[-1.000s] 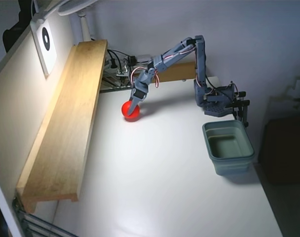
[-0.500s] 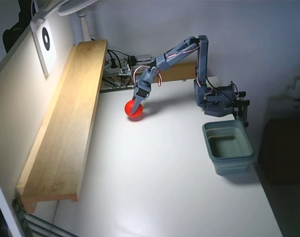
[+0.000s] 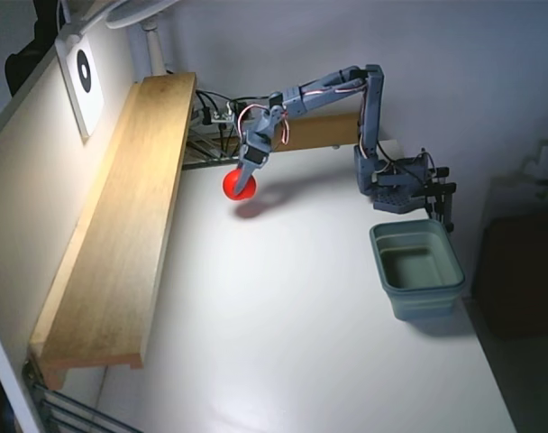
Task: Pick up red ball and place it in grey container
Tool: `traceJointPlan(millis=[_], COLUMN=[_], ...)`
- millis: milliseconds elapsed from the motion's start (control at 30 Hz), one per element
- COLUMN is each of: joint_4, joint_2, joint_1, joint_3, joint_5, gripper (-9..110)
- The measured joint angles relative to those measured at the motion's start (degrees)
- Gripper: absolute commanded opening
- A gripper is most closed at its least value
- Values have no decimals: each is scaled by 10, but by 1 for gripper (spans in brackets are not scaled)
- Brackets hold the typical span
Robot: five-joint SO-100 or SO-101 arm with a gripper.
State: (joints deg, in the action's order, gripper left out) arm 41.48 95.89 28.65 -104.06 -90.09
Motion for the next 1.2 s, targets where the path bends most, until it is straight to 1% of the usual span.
traceJointPlan(millis=[567, 700, 1033, 1200], joint_4=[241, 253, 254, 254], joint_2=[-15, -24, -24, -24], joint_1=[0, -1, -1, -58], joint_3=[278, 306, 309, 309], joint_5=[0, 0, 0, 0], gripper=[23, 23, 23, 23])
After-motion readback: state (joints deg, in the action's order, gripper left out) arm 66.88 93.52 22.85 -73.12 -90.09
